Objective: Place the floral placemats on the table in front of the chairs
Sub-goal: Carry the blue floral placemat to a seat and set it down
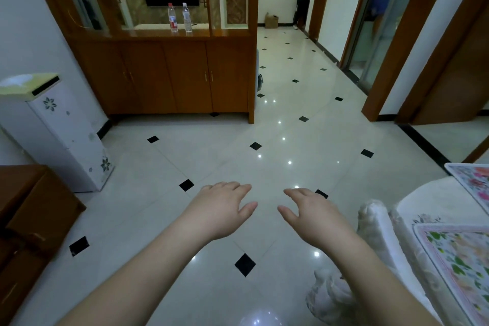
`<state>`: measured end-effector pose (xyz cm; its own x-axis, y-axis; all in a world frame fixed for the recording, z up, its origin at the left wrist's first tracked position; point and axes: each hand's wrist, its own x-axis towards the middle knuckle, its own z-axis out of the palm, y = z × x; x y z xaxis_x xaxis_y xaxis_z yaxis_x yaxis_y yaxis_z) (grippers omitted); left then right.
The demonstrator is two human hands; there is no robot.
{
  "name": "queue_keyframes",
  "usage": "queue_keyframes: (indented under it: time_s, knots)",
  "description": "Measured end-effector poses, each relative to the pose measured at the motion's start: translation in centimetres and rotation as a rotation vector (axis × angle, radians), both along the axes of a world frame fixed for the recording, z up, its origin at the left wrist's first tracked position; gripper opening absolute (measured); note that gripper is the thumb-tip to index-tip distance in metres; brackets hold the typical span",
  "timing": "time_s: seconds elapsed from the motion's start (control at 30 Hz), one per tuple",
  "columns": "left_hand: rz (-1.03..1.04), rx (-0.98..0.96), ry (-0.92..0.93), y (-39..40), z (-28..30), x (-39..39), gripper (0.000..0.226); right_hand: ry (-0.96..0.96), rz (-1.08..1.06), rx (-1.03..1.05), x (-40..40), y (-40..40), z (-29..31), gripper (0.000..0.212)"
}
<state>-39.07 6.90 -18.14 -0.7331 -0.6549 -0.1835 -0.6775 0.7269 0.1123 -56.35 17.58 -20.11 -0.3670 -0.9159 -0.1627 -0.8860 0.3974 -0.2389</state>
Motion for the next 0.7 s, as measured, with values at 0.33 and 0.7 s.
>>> queue_keyframes:
  time_s: [0.33, 0.7]
  knots:
    - [-0.125, -0.007, 0.039, -15.7, -0.2, -4.1, 0.057, 0.049, -0.109, 0.029, -2.8, -13.3, 0.2, 0.056]
    - [-0.32, 0.016, 0.087, -24.4, -1.8, -14.7, 0.055, 0.035, -0.352, 0.055, -10.9, -19.9, -0.9, 0.055]
